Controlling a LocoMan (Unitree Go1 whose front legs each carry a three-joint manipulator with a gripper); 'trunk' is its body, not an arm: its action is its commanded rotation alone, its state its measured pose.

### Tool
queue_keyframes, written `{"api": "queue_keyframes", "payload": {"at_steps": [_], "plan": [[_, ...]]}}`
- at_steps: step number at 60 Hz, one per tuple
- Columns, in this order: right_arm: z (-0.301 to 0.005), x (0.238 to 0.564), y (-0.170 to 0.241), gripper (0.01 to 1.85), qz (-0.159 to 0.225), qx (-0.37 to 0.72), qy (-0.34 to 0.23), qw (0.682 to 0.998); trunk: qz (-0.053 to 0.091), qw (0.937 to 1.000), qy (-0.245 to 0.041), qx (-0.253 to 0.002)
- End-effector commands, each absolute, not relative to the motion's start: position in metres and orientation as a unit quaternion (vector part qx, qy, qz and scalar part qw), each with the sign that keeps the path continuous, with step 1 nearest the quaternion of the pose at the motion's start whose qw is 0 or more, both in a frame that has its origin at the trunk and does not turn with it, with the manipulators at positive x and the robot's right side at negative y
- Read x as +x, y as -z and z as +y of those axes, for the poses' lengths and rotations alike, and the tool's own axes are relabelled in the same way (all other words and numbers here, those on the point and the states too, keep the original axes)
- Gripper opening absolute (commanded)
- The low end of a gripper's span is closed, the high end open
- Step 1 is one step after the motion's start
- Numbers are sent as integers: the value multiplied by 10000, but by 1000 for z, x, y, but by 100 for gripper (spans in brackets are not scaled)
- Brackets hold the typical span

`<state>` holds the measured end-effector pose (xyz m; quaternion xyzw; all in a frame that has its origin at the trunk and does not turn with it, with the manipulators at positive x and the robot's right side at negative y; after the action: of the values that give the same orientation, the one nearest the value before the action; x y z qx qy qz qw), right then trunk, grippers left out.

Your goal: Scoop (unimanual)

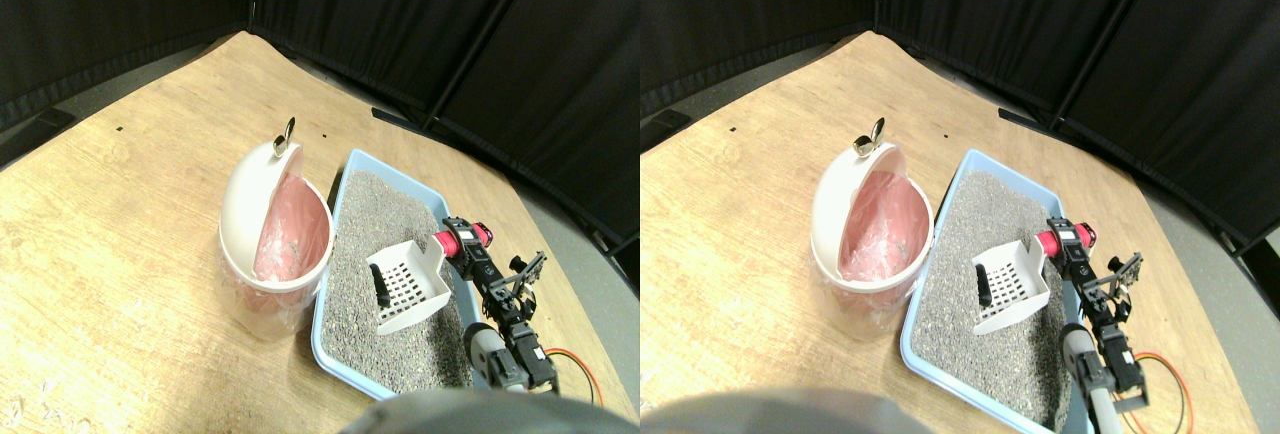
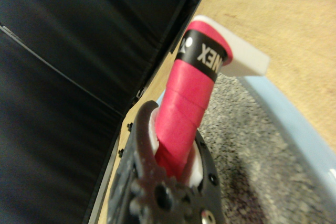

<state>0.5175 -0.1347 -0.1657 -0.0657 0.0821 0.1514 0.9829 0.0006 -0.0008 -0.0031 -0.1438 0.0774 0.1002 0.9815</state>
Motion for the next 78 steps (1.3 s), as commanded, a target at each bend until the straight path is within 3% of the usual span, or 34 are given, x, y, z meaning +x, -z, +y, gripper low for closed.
{"api": "queue_keyframes", "payload": {"at_steps": [1, 16, 39, 51, 78], "plan": [[-132, 516, 143, 6, 421, -233, -1317, 9901, 684, 9824, -979, -1438], [-148, 510, 136, 6, 162, 88, -1089, 9939, 585, 9849, -889, -1369], [-172, 508, 142, 6, -548, 2054, -433, 9762, 424, 9885, -786, -1221], [-178, 510, 127, 6, -561, 2719, -123, 9606, 367, 9898, -730, -1169], [-173, 512, 98, 6, -553, 2997, -299, 9520, 251, 9906, -678, -1164]]}}
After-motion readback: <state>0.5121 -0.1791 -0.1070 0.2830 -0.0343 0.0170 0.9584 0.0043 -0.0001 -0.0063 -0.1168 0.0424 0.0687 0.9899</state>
